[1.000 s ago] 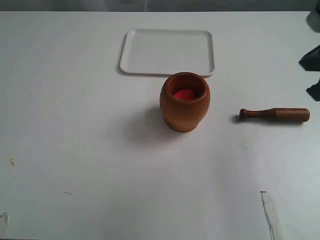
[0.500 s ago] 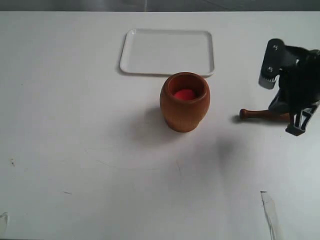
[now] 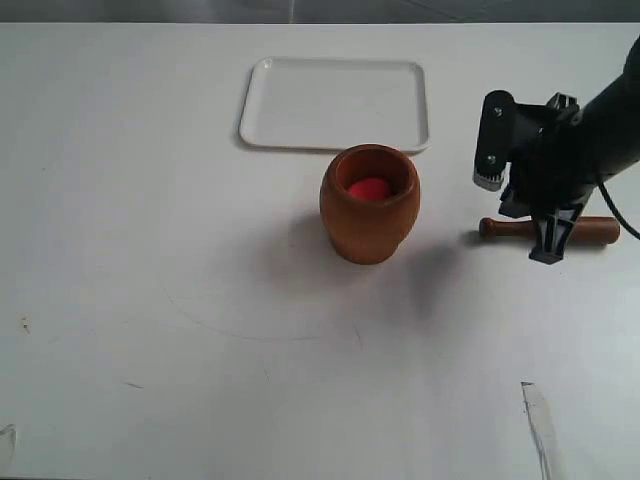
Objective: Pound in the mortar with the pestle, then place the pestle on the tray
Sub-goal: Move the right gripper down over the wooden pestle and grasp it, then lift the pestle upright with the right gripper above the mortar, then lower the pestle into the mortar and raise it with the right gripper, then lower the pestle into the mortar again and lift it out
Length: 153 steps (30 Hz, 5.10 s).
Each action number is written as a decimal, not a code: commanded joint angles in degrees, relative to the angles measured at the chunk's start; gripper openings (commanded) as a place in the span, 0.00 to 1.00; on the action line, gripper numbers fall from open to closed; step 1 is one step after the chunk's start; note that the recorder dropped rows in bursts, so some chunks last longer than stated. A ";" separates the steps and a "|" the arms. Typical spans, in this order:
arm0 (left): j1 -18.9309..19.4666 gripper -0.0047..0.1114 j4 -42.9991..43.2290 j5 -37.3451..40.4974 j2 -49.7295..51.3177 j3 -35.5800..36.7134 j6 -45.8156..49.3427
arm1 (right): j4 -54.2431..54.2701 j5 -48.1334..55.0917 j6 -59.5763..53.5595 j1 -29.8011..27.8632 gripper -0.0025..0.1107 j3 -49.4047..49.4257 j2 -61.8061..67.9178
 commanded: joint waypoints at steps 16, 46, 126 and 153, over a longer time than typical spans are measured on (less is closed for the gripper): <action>-0.44 0.04 -0.42 -0.17 -0.07 0.03 -0.47 | -0.44 -3.66 1.99 0.08 0.45 -0.38 6.96; -0.44 0.04 -0.42 -0.17 -0.07 0.03 -0.47 | -7.02 -11.11 17.61 0.08 0.02 -0.38 -2.26; -0.44 0.04 -0.42 -0.17 -0.07 0.03 -0.47 | 2.16 -101.27 62.41 29.27 0.02 22.62 7.13; -0.44 0.04 -0.42 -0.17 -0.07 0.03 -0.47 | -0.03 -101.27 64.22 29.27 0.02 22.62 6.04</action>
